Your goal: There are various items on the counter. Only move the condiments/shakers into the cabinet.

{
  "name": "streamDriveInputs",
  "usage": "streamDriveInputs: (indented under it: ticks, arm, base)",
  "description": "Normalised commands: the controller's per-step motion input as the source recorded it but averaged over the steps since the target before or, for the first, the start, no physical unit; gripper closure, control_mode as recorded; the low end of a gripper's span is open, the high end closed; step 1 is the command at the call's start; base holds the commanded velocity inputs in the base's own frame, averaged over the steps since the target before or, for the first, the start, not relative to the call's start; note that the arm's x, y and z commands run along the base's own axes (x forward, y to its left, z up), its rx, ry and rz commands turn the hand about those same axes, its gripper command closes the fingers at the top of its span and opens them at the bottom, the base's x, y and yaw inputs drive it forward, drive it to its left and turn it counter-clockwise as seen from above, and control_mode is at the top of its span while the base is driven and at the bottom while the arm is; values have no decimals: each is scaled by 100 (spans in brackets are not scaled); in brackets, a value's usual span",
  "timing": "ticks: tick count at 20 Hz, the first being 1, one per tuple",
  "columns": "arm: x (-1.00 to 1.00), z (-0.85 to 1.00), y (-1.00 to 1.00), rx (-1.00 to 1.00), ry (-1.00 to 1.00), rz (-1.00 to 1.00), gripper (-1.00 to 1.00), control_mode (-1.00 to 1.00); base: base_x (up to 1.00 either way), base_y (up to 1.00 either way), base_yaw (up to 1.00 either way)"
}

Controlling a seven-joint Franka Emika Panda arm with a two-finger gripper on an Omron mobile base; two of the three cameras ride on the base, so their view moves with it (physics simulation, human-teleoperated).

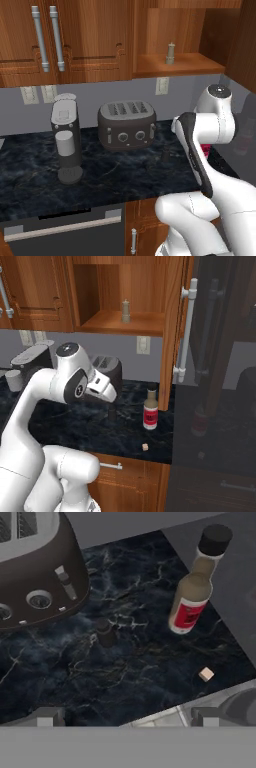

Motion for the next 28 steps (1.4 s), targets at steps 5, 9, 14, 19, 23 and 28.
streamDriveInputs:
  ticks: [5, 9, 14, 19, 23, 28]
  arm:
    - [0, -54, 11, 2, 0, 3, -100, -100]
    - [0, -25, 0, 4, 0, 4, -100, -100]
    - [6, -25, 0, 2, 0, 5, -100, -100]
    - [17, -20, 0, 2, 0, 7, -100, -100]
    - [27, -22, 0, 0, 0, 6, -100, -100]
    - [38, -34, 0, -1, 0, 4, -100, -100]
  base:
    - [0, 0, 0]
    - [0, 0, 0]
    - [0, 0, 0]
    - [0, 0, 0]
    - [0, 0, 0]
    - [0, 0, 0]
